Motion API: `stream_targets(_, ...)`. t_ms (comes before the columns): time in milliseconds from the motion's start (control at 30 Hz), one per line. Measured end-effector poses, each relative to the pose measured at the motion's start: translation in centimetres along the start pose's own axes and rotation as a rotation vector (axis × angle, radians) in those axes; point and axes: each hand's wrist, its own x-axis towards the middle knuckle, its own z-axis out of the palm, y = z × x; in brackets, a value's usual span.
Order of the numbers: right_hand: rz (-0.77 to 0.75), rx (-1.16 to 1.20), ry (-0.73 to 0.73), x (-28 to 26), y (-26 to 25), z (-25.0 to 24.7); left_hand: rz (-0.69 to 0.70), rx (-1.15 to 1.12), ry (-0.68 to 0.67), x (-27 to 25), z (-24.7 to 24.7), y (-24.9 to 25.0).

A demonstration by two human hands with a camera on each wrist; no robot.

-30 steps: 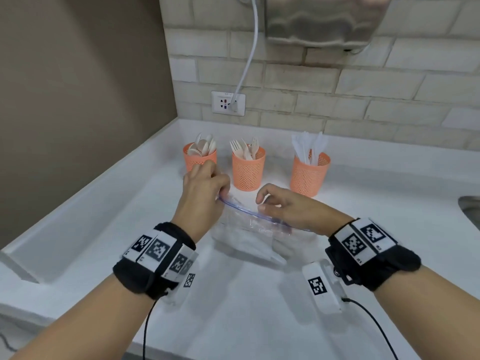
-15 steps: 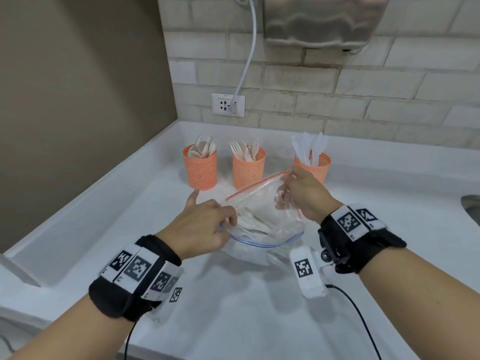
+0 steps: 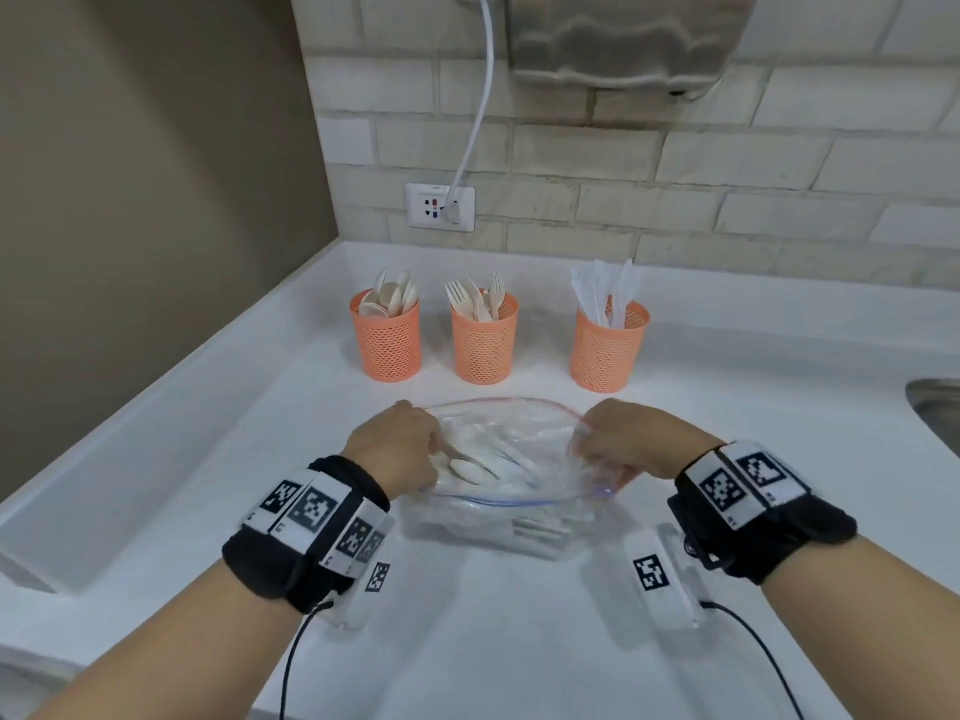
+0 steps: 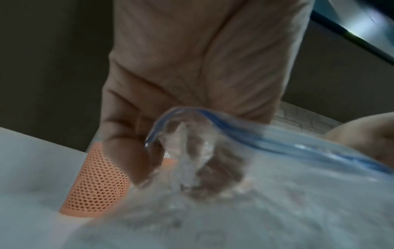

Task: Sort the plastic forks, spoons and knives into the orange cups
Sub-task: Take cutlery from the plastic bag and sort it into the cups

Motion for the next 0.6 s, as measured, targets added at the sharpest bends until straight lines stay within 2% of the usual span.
stream_targets(67, -0.085, 0.4, 0.021, 0.6, -0.2, -0.4, 0.021, -0.065, 0.062, 0.5, 0.0, -0.3)
stream_targets(133, -0.163, 0.8, 0.017, 0.9, -0.6, -0.8, 0.048, -0.206, 0.19, 0.8, -0.2, -0.6)
stream_targets(233, -0.211, 1.135, 0.025, 1.4, -0.8, -1.0, 0.06, -0.551, 0.348, 1.0, 0.3, -1.7)
stream_targets(300, -0.189, 1.223, 0.046, 2.2, -0.5, -0.6, -0.023, -0.855, 0.362, 0.9, 0.9, -2.3)
stream_targets(467, -0.079, 1.255, 0.032, 4.1, 1.7, 1.2, -0.295, -1.695, 0.16, 1.1, 1.0, -3.4)
stream_targets(533, -0.049, 1.268, 0.013, 4.8, 2.6, 1.7, -0.316, -2.032, 0.087, 1.2, 0.6, -3.5)
stream_targets(600, 0.005, 1.23, 0.014, 5.0, 3.0, 1.8, -0.289, -2.189, 0.043, 1.1, 0.4, -3.0)
